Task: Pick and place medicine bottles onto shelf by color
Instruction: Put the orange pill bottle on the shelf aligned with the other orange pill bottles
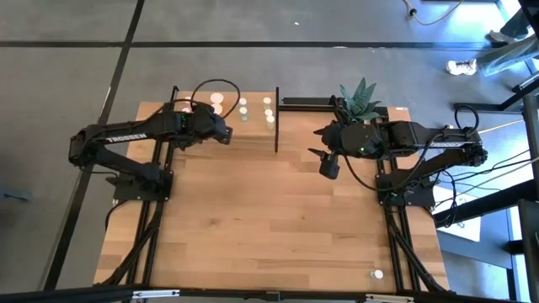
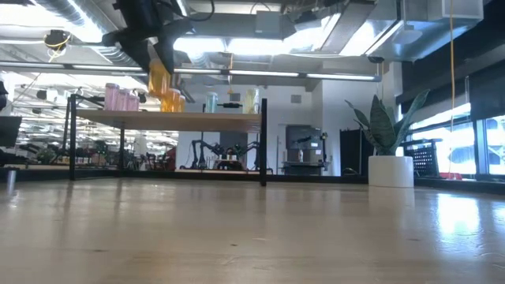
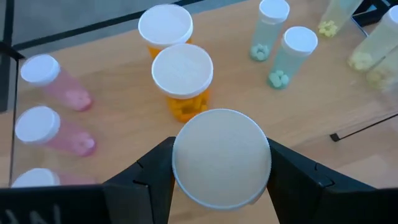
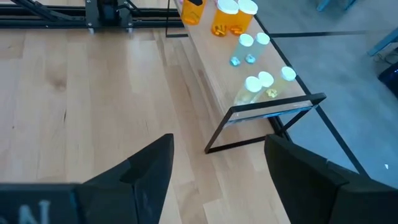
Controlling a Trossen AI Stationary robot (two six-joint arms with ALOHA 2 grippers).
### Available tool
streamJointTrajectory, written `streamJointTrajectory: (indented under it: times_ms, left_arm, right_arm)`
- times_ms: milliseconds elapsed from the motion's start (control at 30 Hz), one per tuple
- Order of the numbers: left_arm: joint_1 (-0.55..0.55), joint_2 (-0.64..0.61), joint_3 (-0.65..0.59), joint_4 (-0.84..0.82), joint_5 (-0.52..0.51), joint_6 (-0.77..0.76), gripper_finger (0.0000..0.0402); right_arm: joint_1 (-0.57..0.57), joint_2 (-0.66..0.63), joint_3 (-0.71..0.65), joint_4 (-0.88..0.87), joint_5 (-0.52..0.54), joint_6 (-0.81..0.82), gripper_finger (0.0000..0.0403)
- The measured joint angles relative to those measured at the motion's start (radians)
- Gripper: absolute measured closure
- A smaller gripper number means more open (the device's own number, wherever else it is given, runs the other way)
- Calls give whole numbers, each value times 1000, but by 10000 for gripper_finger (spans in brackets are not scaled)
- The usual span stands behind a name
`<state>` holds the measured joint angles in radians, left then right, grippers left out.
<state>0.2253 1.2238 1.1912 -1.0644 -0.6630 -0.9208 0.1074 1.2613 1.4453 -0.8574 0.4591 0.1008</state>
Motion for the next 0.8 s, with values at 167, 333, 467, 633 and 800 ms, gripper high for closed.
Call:
streamJointTrajectory:
  times_ms: [167, 333, 467, 633, 800]
  left_arm:
    - [0, 9, 0, 3, 0, -19, 205]
    - [-6, 15, -1, 2, -1, -31, 206]
    - [-6, 14, -1, 2, -1, -52, 206]
    - [-5, 14, -1, -9, -27, -91, 206]
    - [-2, 31, -1, -8, -29, -92, 206]
  right_arm:
    - [0, 0, 0, 0, 0, -1, 150]
    - [0, 0, 0, 0, 0, -1, 150]
    - [0, 0, 0, 0, 0, -2, 150]
    - [0, 0, 0, 0, 0, -1, 150]
    - [0, 0, 0, 0, 0, 0, 150]
